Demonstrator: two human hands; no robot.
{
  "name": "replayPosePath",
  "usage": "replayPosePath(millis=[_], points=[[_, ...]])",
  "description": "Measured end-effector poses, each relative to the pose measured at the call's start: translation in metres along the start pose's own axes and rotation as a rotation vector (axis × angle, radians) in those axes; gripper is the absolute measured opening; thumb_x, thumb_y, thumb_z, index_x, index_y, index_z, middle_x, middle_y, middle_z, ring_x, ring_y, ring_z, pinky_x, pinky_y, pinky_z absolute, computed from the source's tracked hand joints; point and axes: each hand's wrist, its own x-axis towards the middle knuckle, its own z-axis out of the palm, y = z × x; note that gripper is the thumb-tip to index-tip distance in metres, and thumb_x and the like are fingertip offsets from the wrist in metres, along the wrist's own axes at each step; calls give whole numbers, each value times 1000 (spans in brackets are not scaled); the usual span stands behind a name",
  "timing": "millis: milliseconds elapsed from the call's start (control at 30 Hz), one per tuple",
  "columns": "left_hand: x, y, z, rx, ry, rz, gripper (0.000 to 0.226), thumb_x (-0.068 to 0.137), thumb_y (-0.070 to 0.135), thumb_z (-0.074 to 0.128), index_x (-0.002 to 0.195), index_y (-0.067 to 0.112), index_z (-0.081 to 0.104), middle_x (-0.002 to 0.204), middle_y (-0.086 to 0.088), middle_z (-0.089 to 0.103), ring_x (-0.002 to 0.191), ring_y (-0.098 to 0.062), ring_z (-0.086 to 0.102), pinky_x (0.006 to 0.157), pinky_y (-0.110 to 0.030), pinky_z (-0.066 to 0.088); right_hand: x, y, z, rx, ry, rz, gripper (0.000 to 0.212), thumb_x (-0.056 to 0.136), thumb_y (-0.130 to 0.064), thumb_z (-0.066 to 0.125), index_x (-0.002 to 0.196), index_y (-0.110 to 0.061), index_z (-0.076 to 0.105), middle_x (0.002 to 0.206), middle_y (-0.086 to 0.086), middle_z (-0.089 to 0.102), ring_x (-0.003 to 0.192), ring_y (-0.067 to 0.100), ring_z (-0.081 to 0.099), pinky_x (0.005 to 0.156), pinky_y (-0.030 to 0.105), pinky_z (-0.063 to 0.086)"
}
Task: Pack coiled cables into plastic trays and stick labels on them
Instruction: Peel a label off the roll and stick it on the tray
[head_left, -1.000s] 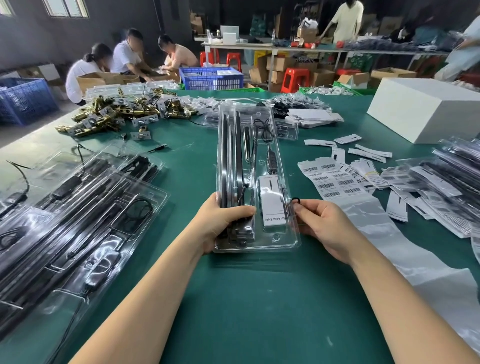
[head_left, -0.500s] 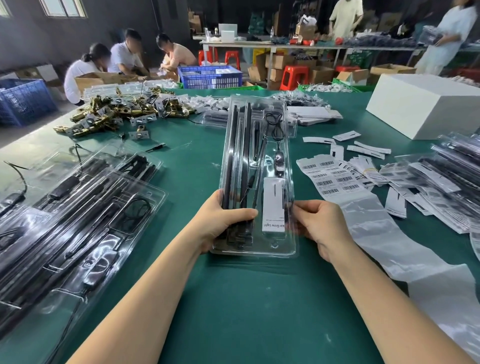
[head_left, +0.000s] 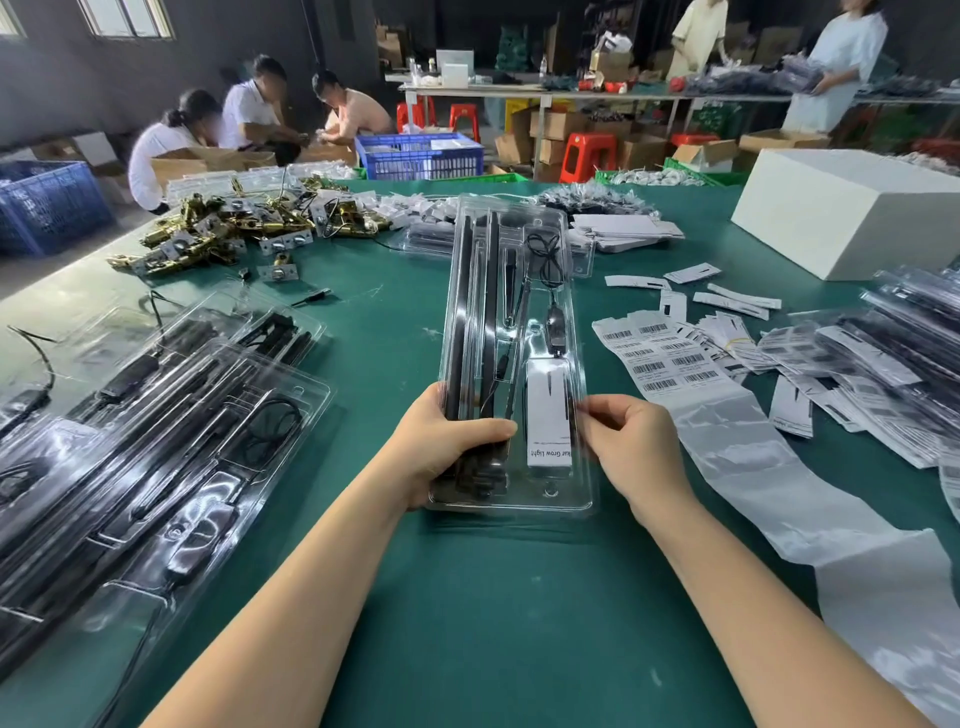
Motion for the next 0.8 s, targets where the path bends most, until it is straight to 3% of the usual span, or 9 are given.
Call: replayPosePath(millis=[100, 167, 233, 267, 367, 500, 600, 800], points=[[2, 0, -2, -3, 30, -8, 52, 61, 12, 88, 103, 10, 58, 76, -5, 73, 66, -20, 70, 56, -32, 55, 2, -3, -4, 85, -169, 42, 22, 95, -24, 59, 84, -36, 74, 87, -17, 74, 82, 0, 69, 73, 18, 53], [3, 0, -3, 12, 46, -4, 52, 59, 14, 89, 102, 12, 59, 76, -3, 73, 65, -18, 70, 55, -30, 54, 2, -4, -6, 158, -248, 106, 30, 97, -27, 49, 88, -25, 78, 88, -1, 75, 80, 5, 67, 74, 32, 53], [3, -1, -2, 7, 41, -1, 52, 59, 13, 89, 102, 12, 59, 79, -6, 73, 67, -20, 71, 56, -31, 55, 4, -2, -7, 103, -206, 89, 39, 97, -38, 47, 91, -9, 72, 89, 21, 69, 72, 19, 58, 76, 52, 51], [3, -1, -2, 0, 34, 1, 53, 59, 12, 89, 103, 10, 58, 81, -8, 74, 69, -22, 72, 58, -33, 56, 4, -1, -7, 49, -172, 66, 38, 96, -41, 50, 89, -11, 72, 88, 22, 68, 70, 24, 55, 78, 51, 52], [3, -2, -1, -4, 27, 6, 54, 60, 9, 88, 105, 8, 58, 83, -9, 74, 72, -25, 72, 59, -35, 57, 4, 2, -3, 124, -49, 57, 21, 91, -36, 64, 73, -37, 76, 78, 2, 74, 74, 21, 66, 73, 36, 55], [3, -1, -1, -13, 28, 3, 57, 58, 11, 89, 105, 8, 57, 80, -7, 74, 71, -24, 72, 59, -35, 57, 4, 4, -3, 302, 49, 116, 7, 81, -23, 77, 74, -23, 76, 77, -1, 75, 74, 19, 72, 63, 24, 56], [3, -2, 0, -5, 35, 9, 60, 55, 14, 90, 106, 9, 58, 84, -9, 74, 73, -26, 73, 59, -35, 57, 2, 3, -2, 323, 41, 118, 5, 82, -22, 76, 78, -24, 75, 79, -3, 76, 73, 14, 72, 61, 20, 56], [3, -2, 0, -17, 58, 13, 60, 58, 13, 89, 108, 6, 57, 82, -10, 74, 71, -26, 72, 58, -33, 57, 5, 3, -2, 309, -68, 196, 6, 83, -28, 75, 83, -22, 75, 81, -3, 75, 75, 13, 67, 69, 28, 57]])
